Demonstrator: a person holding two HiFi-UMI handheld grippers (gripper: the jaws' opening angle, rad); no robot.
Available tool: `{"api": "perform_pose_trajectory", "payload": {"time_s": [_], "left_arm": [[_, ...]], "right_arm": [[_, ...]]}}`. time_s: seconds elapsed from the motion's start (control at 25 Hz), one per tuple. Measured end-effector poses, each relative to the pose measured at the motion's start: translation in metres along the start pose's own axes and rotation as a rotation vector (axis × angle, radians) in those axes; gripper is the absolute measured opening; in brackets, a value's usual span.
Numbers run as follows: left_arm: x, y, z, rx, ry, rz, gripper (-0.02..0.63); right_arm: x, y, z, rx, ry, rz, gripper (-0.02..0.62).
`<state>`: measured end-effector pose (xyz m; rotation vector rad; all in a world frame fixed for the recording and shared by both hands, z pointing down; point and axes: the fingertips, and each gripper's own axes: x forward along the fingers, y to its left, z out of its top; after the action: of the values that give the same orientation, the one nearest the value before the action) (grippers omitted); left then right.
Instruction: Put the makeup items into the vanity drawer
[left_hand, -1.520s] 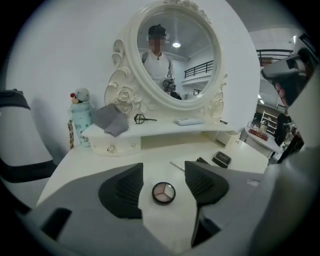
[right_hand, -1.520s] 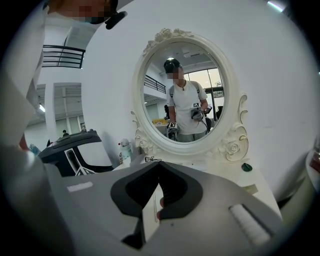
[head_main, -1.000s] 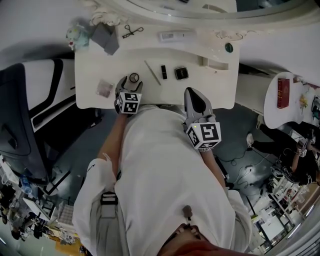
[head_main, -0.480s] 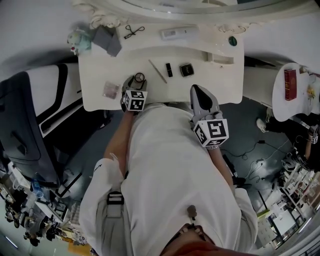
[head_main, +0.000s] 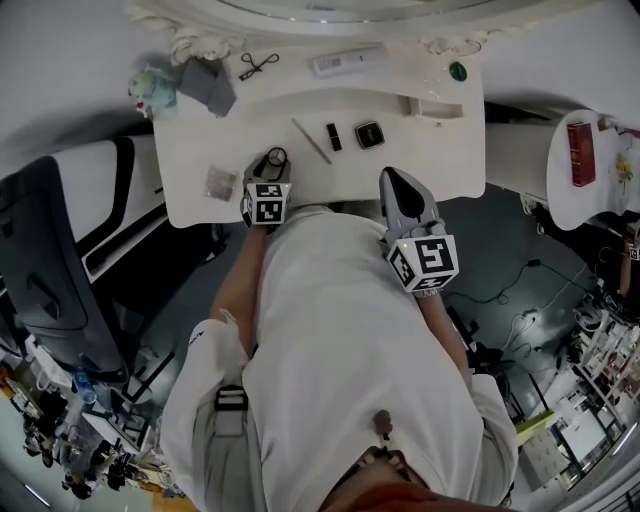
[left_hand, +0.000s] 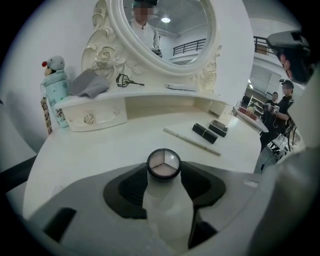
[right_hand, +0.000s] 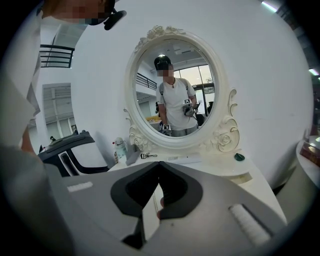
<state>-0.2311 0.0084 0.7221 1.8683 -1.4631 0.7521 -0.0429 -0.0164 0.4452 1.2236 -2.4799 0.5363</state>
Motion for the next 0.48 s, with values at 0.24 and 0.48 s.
{"api": "perform_pose_trajectory", "payload": {"time_s": [0.24,0.48], "left_arm": [[-0.017,-0.008,0.024,-0.002,-0.054,-0.011,0.213],[-0.028,-0.022,0.042,-0.028,-0.094,-0.033,0.213]], "right_arm": [[-0.003,0.003,-0.001,-0.008,-0.002,0.011,0.008],[-0.007,0.003,0.0,-0.017,-0.01,0.042,0.008]]}}
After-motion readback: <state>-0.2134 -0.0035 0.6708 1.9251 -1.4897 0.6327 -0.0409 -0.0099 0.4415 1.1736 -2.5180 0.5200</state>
